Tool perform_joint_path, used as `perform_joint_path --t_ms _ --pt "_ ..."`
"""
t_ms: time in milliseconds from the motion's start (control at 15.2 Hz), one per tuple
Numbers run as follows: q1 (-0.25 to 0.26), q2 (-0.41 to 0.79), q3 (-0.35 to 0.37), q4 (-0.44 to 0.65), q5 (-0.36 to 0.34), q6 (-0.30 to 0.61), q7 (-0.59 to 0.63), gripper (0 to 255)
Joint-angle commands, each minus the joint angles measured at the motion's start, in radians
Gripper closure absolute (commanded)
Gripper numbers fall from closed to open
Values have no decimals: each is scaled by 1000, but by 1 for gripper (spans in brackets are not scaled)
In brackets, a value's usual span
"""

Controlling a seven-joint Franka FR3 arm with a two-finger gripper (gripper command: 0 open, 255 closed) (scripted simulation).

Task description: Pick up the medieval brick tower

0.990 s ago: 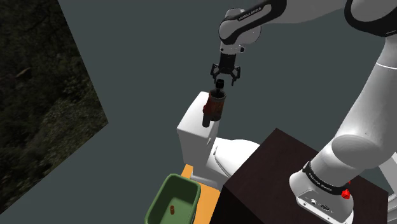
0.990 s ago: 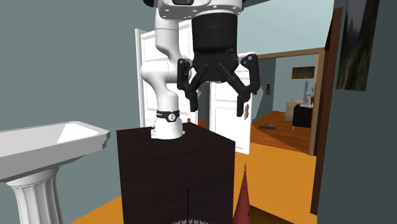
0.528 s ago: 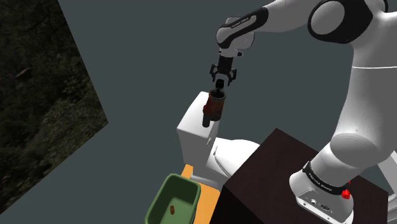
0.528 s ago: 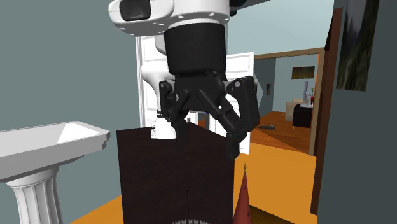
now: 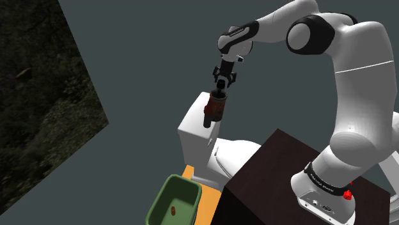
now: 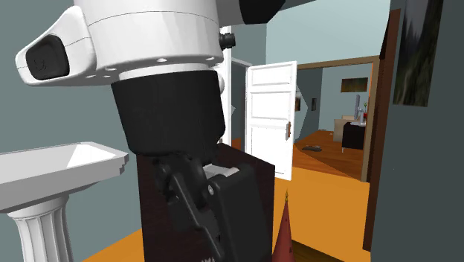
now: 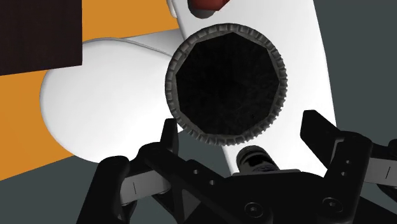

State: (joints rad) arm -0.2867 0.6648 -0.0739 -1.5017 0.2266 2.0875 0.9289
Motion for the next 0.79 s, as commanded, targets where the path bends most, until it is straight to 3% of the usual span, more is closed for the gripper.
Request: perform_joint_path --t_ms 0,462,528,726 --pt "-3 25 1 11 5 15 2 0" --pt "-4 60 4 6 11 55 -6 0" --pt "-4 60 4 6 11 55 -6 255" --pt "-4 60 4 6 11 55 -6 255"
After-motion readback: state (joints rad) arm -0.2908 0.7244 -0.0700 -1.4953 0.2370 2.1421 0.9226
